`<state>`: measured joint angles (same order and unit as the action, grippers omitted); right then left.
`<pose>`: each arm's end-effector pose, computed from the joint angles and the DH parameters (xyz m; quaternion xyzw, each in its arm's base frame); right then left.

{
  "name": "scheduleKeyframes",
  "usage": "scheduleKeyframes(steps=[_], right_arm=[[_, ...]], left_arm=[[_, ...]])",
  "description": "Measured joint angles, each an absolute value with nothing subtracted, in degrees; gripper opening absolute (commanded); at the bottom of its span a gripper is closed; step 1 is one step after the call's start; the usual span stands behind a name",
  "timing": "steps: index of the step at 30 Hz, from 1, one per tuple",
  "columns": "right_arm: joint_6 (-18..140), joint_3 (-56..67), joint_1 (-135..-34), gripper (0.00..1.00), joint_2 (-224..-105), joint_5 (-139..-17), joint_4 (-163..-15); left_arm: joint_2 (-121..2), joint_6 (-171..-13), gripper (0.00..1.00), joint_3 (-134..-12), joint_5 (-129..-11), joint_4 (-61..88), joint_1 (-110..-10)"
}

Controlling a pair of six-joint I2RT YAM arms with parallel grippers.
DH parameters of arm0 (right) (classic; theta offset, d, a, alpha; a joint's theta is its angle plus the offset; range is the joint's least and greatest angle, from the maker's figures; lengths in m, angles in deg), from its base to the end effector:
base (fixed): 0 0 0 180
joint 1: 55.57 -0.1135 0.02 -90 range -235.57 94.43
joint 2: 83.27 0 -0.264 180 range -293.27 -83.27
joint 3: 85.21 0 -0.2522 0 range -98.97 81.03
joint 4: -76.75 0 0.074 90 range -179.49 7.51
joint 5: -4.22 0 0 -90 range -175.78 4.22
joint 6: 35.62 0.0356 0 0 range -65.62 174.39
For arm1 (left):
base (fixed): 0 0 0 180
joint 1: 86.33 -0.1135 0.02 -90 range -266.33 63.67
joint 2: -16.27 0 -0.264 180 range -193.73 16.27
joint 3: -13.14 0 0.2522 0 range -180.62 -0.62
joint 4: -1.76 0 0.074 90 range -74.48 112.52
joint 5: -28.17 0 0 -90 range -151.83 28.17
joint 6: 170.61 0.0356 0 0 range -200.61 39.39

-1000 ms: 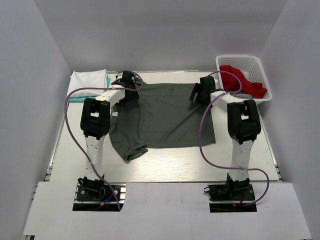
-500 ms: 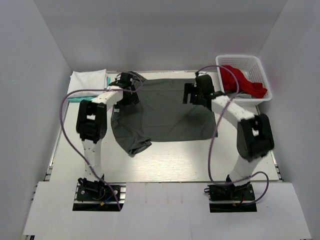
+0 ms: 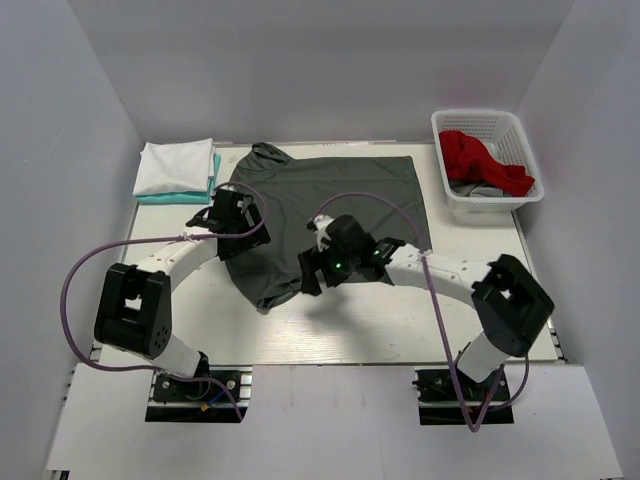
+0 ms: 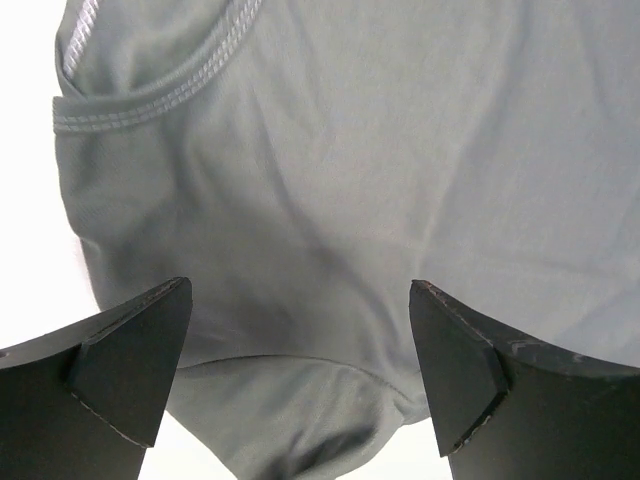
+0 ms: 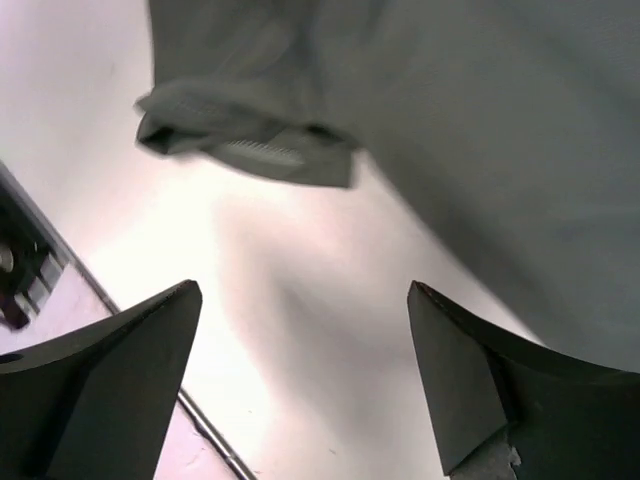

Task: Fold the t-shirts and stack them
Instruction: Flatten out the tshirt

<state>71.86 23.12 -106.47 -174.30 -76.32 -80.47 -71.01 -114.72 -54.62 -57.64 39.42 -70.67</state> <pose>0.2122 0.2703 0.2206 -0.2940 0.8628 0.2895 0.2920 0.2939 -0.0797 0.2009 -0.1639 0.9446 -0.0870 0.2709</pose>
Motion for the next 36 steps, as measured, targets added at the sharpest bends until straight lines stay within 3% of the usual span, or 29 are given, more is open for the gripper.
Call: scheduleKeyframes(steps=[10, 11, 14, 16, 17, 18, 22, 27, 36], right_arm=[[75.5, 19.2, -112.8, 0.83, -186.9, -81.4, -84.1], [75.9, 18.6, -112.8, 0.71, -187.4, -82.6, -84.7], [77.3, 18.0, -112.8, 0.66, -189.1, -85.8, -86.7], [77.9, 17.9, -112.8, 0.53, -189.8, -86.9, -87.8], [78.2, 17.7, -112.9, 0.45, -190.1, -87.2, -88.1], [78.3, 17.5, -112.9, 0.29, -190.5, -87.2, -88.1], [79.4, 17.1, -113.5, 0.0, -191.4, -86.8, -87.8], [81.0, 19.1, -114.4, 0.0, -188.6, -83.9, -86.3], [82.8, 22.7, -114.4, 0.0, -172.8, -78.3, -82.5]], left_arm=[[-72.7, -115.0, 1.0, -53.1, -59.0, 34.5, -70.7], [-73.4, -115.0, 1.0, -53.0, -59.1, 34.2, -70.7], [-75.0, -115.0, 1.0, -52.4, -59.1, 33.3, -70.7], [-75.7, -115.0, 1.0, -51.6, -59.1, 32.8, -70.7], [-76.0, -115.0, 1.0, -51.3, -59.1, 32.8, -70.7], [-76.3, -115.0, 1.0, -51.0, -59.1, 32.4, -70.7], [-76.6, -115.0, 1.0, -51.0, -59.1, 31.3, -70.7], [-77.2, -115.2, 1.0, -51.2, -58.8, 30.3, -70.6], [-79.9, -117.1, 1.0, -54.4, -57.9, 31.9, -70.8]])
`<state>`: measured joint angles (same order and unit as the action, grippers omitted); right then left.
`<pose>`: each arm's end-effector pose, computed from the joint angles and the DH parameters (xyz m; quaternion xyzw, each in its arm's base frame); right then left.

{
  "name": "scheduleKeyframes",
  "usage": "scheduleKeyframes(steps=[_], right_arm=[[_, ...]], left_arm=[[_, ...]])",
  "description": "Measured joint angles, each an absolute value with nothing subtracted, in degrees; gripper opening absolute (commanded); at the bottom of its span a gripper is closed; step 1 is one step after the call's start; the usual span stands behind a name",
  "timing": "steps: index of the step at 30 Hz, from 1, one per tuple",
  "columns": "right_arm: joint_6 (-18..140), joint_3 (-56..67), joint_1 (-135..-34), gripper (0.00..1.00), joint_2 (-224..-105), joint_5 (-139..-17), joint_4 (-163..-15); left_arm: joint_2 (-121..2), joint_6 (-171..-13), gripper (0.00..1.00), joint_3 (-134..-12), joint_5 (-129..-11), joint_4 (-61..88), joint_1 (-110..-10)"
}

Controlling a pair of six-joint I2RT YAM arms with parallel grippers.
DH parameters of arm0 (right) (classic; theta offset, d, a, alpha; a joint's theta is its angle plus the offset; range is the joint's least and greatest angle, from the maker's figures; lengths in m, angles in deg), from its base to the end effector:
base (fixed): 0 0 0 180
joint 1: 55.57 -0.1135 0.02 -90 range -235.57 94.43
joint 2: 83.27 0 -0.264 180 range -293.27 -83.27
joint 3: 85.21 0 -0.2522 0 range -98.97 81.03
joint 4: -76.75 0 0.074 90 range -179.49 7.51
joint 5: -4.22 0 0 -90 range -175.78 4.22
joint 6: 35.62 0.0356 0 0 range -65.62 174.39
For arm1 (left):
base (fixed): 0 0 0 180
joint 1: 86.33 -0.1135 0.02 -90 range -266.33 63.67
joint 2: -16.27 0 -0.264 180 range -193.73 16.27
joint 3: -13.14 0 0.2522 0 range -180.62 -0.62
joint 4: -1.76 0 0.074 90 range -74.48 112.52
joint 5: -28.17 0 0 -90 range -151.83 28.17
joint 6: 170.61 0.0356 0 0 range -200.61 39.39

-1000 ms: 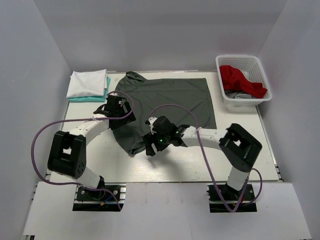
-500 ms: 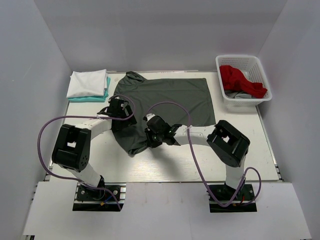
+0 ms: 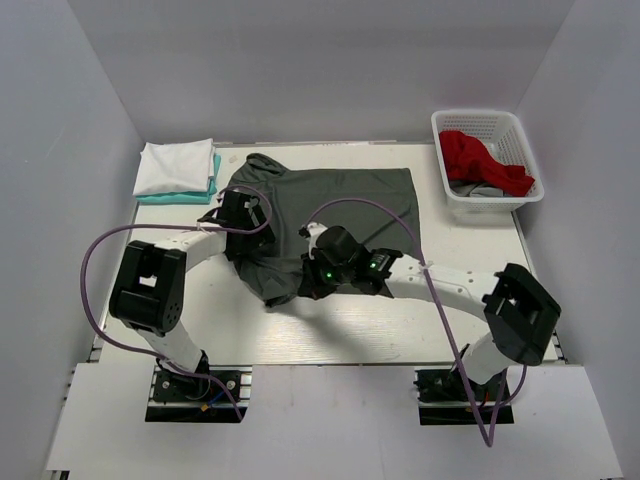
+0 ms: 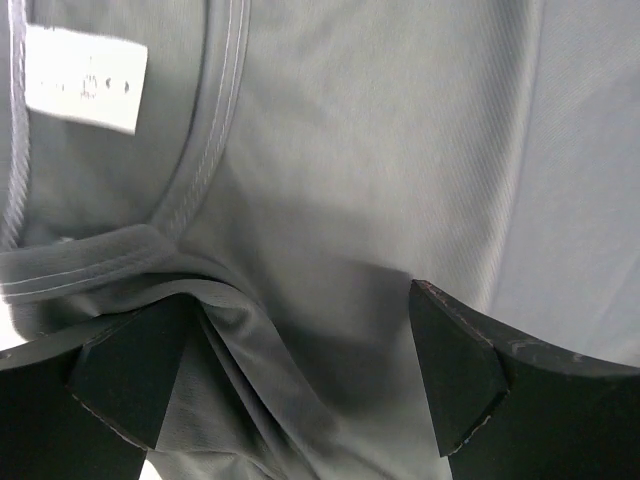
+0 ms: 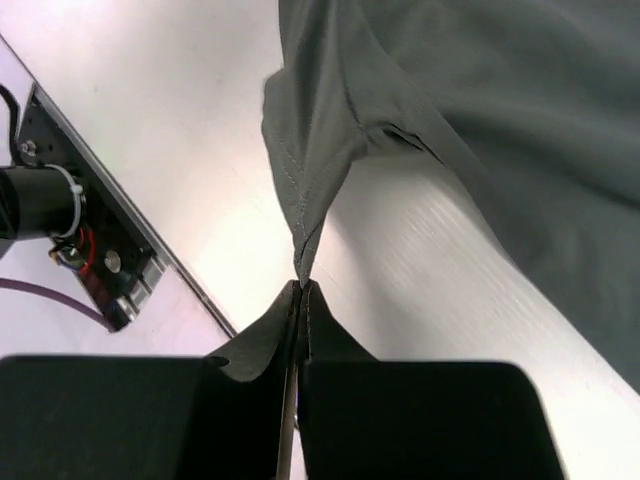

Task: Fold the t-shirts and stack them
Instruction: Flatten out the tshirt

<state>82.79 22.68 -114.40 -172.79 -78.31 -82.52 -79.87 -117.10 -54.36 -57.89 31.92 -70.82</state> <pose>0.1743 0.2971 0.2345 -0.2629 0.8585 0.3434 0.2755 0.3151 -0.0849 0.1614 -0.1843 0.9448 -0.0881 0.2561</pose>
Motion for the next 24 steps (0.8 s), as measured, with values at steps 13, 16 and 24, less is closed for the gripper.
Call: scheduleKeyframes(steps=[13, 16, 24], right_arm=[[85.5, 26.5, -114.2, 0.64, -170.7, -88.2, -67.5], [85.4, 26.0, -114.1, 0.83, -170.7, -92.0, -66.7], [87.5, 26.1, -109.2, 0.9, -170.7, -99.3, -66.5]], left_arm=[[-79.4, -117.5, 1.0, -54.5, -57.7, 32.9, -70.8], [-77.7, -117.5, 1.0, -53.6, -57.8, 35.4, -70.7], [-62.9, -118.0, 1.0, -52.6, -57.1, 44.2, -70.7]])
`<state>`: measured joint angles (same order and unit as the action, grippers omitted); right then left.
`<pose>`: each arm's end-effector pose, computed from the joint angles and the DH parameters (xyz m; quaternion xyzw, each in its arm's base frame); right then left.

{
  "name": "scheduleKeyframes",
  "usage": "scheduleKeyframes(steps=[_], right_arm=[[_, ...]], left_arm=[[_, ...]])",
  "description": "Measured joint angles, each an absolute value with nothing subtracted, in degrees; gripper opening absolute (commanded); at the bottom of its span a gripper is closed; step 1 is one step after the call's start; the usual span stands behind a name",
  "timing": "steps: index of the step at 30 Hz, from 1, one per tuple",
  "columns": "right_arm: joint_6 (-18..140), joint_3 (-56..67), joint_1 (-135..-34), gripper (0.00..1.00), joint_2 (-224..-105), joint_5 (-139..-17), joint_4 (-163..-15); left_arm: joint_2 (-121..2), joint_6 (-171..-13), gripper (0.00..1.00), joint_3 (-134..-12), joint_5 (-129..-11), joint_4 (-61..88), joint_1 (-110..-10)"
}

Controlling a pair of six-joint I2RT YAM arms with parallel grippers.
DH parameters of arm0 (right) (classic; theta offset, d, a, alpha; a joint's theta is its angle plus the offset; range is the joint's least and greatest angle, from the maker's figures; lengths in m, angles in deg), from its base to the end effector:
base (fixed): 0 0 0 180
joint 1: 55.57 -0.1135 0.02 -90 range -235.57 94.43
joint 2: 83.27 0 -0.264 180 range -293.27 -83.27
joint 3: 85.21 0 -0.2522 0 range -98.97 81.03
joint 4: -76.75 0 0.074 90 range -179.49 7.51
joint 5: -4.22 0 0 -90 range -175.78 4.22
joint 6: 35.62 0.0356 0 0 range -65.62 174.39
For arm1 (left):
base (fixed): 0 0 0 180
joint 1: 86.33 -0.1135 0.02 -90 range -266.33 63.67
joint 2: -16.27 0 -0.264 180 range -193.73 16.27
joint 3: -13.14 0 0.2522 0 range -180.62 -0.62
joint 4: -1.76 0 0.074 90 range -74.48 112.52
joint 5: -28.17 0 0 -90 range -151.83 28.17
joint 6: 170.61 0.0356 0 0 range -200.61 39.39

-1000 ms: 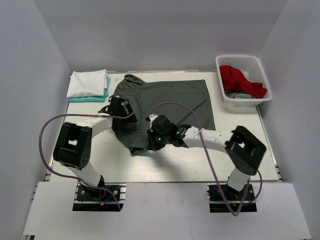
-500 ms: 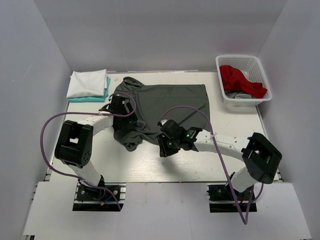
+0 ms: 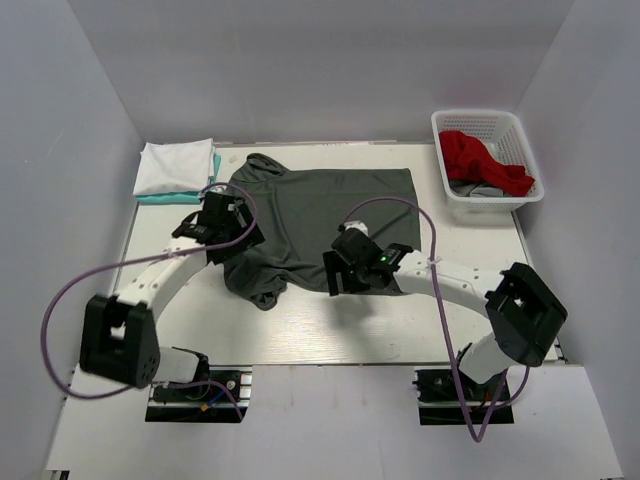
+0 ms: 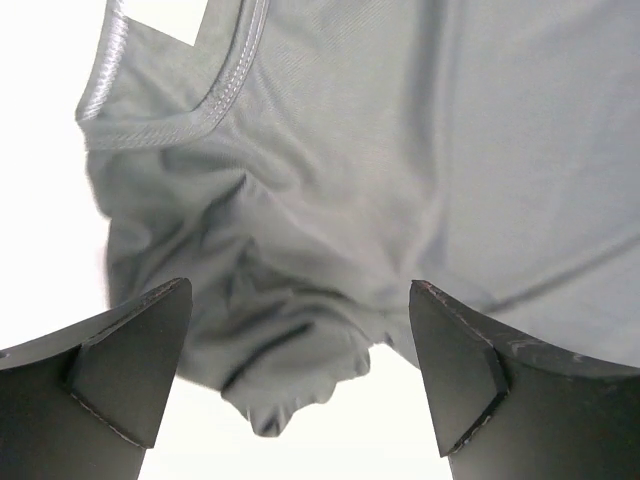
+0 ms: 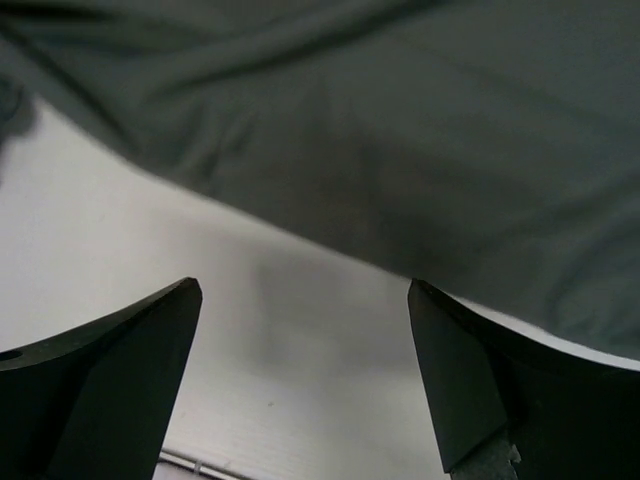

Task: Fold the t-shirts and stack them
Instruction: Flatten out the tshirt

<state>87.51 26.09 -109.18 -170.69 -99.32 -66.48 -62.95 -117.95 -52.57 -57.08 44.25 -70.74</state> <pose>0.1897 0.2434 0.2068 -0.1342 0.9394 0.1204 0.2914 0.2677 -0.0716 0.2232 -0.1922 0.9360 -0.0947 0.2792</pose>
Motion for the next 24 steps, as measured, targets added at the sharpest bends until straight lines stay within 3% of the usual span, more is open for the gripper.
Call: scheduleKeyframes(steps=[6, 15, 24], right_arm=[[89.1, 30.6, -101.2, 0.9, -165.6, -101.9, -67.2], [89.4, 39.2, -92.0, 0.9, -157.6, -102.3, -67.0], [88.3, 40.6, -86.9, 0.9, -156.7, -99.9, -68.2]], left_arm=[[-49.6, -119.9, 1.0, -45.9, -58.5, 45.3, -70.3], [-41.2, -123.3, 1.0, -30.0, -61.7, 49.5, -67.1], [-46.2, -125.2, 0.68, -28.8, -59.2, 47.9, -65.9]])
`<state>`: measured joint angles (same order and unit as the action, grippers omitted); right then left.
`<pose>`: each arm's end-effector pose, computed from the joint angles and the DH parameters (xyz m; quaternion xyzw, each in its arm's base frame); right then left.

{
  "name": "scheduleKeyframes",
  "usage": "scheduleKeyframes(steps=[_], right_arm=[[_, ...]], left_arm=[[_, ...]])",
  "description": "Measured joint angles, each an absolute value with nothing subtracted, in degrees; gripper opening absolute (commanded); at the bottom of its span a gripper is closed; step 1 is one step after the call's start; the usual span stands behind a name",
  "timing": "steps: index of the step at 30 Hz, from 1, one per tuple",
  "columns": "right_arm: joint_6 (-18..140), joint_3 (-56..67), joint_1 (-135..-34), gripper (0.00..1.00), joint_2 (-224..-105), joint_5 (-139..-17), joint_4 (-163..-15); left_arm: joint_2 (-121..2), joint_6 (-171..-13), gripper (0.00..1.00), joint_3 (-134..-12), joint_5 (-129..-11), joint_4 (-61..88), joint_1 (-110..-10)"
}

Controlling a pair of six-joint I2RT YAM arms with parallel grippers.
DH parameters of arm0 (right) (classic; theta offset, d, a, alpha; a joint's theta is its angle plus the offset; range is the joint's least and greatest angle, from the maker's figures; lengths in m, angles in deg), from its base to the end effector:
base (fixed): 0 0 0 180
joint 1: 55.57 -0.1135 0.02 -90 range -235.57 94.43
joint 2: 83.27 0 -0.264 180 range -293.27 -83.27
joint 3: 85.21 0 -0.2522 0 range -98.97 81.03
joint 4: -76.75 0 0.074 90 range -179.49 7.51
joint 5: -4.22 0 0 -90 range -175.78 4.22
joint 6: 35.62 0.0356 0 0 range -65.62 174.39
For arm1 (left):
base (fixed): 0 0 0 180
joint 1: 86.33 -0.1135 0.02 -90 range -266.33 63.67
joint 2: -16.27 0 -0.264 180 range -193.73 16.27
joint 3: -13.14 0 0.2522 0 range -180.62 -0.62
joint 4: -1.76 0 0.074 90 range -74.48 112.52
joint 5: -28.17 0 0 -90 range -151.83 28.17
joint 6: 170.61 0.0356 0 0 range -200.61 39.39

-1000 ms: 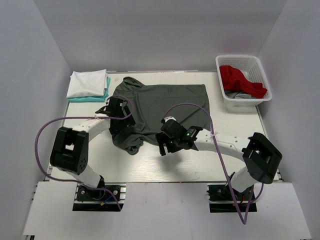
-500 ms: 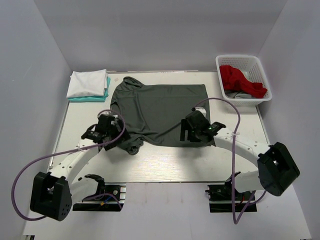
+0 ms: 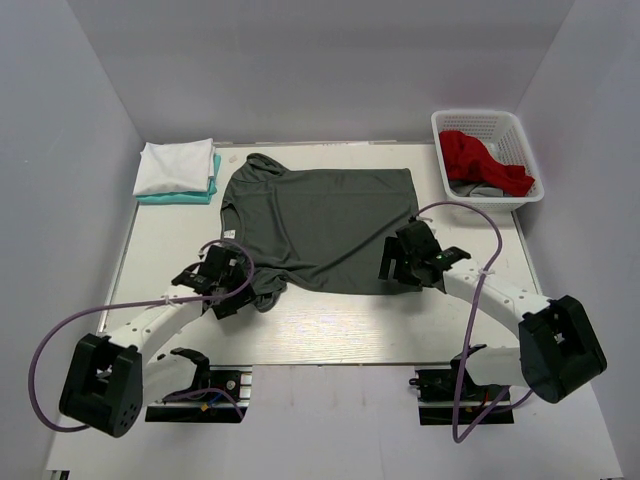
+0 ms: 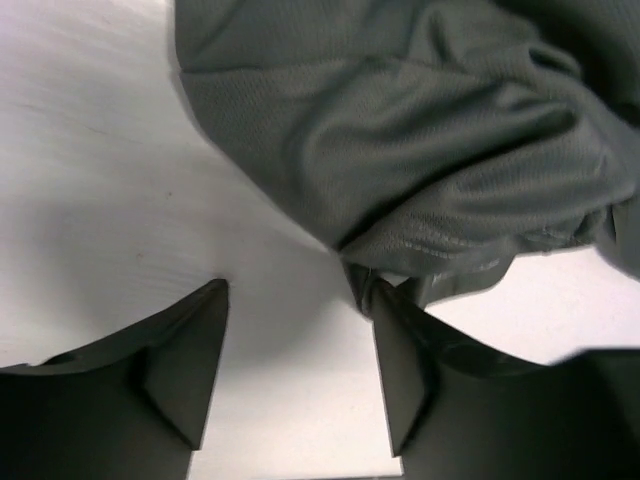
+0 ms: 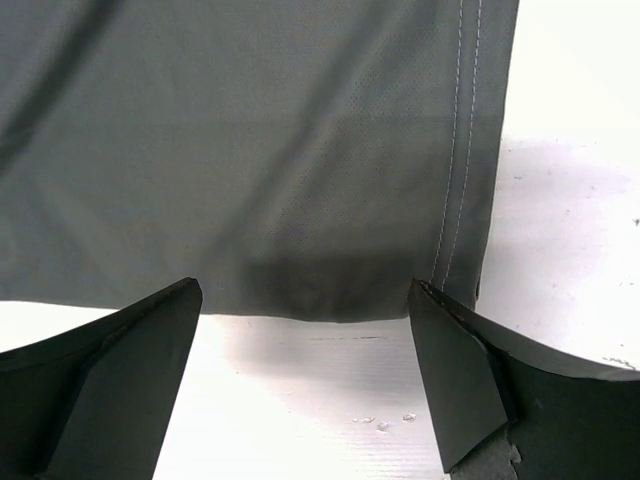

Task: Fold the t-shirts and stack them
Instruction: Flatten out the tshirt

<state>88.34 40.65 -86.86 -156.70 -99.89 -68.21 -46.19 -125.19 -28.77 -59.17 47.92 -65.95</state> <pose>0.2148 0.1204 0.1951 0.0596 0.9436 0.0654 0.3190 0.1669 -0.0602 0.1584 -0.2098 0.9564 -0.0892 0.1824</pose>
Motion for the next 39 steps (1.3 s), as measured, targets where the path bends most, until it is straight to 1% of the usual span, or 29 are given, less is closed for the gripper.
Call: scheduleKeyframes(steps=[2, 7, 8, 9, 11, 12, 14, 15, 16, 18, 22, 25, 26, 39], right_arm=[[88.2, 40.6, -86.3, 0.9, -156.7, -99.2, -68.6], [87.5, 40.6, -85.2, 0.9, -156.6, -97.4, -69.2], [87.3, 40.7, -85.0, 0.9, -156.5, -97.2, -69.3], [87.2, 40.7, -84.9, 0.9, -156.3, -97.0, -69.5], [87.0, 40.7, -84.5, 0.9, -155.7, -96.7, -69.8], [86.9, 40.7, -84.4, 0.9, -155.5, -96.5, -69.9], [86.7, 40.8, -84.2, 0.9, -155.0, -96.3, -70.0], [86.7, 41.0, -84.1, 0.9, -154.8, -96.1, -70.1], [86.7, 41.3, -84.1, 0.9, -154.6, -96.0, -70.2], [86.5, 42.3, -84.0, 0.88, -154.1, -95.6, -70.3], [86.3, 44.8, -84.0, 0.88, -153.7, -93.9, -70.5], [86.4, 46.5, -84.0, 0.88, -153.9, -93.3, -71.2], [86.4, 46.8, -84.0, 0.9, -154.0, -93.3, -71.6], [89.4, 44.8, -82.7, 0.9, -161.7, -96.6, -77.7]], left_arm=[[-47.7, -125.3, 0.64, -29.5, -58.1, 47.5, -65.7], [-50.5, -125.2, 0.62, -30.8, -55.7, 46.1, -65.5], [-51.1, -125.2, 0.6, -31.2, -55.2, 45.9, -65.5], [-52.0, -125.2, 0.54, -31.7, -54.7, 45.5, -65.5], [-53.7, -125.2, 0.49, -32.6, -53.9, 45.0, -65.5], [-54.6, -125.0, 0.36, -33.2, -53.7, 44.9, -65.5], [-56.4, -125.0, 0.22, -34.4, -53.2, 44.7, -65.5], [-56.9, -124.7, 0.07, -34.9, -53.0, 44.5, -65.4], [-57.5, -124.7, 0.0, -35.4, -52.8, 44.4, -65.2], [-57.9, -124.2, 0.0, -36.4, -52.4, 44.4, -65.0], [-57.9, -124.0, 0.0, -38.5, -52.3, 45.7, -64.4], [-57.9, -124.4, 0.0, -41.5, -52.4, 49.6, -63.9], [-57.9, -124.7, 0.0, -42.7, -52.3, 51.7, -63.7], [-61.7, -128.5, 0.0, -60.6, -53.7, 84.9, -62.2]])
